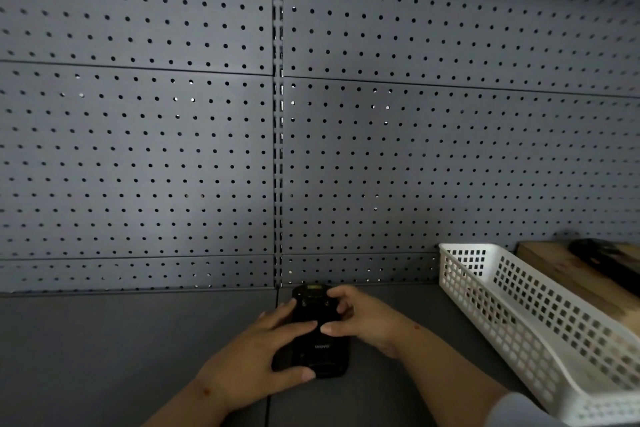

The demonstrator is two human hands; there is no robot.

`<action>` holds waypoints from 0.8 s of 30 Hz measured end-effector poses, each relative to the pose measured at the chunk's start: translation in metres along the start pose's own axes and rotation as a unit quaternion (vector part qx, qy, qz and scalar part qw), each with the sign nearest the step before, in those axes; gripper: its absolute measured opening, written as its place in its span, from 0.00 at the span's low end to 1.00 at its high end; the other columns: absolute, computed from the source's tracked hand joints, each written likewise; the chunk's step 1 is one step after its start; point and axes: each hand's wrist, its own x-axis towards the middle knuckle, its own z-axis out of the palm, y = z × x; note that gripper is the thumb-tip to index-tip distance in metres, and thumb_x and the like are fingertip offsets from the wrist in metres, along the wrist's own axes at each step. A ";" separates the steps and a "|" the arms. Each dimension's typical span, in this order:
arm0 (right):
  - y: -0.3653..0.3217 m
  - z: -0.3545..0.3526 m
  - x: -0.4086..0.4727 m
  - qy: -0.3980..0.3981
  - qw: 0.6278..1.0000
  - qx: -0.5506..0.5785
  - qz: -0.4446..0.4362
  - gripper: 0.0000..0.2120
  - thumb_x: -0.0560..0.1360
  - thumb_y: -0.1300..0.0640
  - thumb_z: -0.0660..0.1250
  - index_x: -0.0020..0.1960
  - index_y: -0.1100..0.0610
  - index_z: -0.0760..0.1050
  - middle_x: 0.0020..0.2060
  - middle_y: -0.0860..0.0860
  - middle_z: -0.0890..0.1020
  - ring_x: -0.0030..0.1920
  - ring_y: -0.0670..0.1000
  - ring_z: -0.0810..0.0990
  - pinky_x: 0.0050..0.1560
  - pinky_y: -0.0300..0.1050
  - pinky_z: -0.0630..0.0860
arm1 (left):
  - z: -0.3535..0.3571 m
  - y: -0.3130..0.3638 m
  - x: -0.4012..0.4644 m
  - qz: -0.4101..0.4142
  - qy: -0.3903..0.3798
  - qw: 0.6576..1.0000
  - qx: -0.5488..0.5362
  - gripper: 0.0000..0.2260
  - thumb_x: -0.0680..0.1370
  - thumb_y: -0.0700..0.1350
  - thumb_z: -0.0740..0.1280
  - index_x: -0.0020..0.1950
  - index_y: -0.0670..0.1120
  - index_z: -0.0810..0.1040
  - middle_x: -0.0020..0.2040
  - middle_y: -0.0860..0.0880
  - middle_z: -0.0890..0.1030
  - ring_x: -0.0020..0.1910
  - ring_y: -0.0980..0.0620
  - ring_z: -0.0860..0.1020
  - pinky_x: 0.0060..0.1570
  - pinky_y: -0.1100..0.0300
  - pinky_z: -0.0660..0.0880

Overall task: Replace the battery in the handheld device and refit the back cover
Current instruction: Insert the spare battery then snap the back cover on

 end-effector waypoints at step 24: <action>-0.006 -0.013 -0.011 0.039 0.873 -0.472 -0.119 0.44 0.61 0.25 0.39 0.69 0.48 0.61 0.62 0.54 0.71 0.63 0.53 0.67 0.62 0.49 0.66 | -0.003 0.003 0.002 0.008 -0.001 1.000 -0.020 0.26 0.62 0.76 0.54 0.59 0.74 0.59 0.70 0.67 0.55 0.69 0.69 0.54 0.69 0.67 0.40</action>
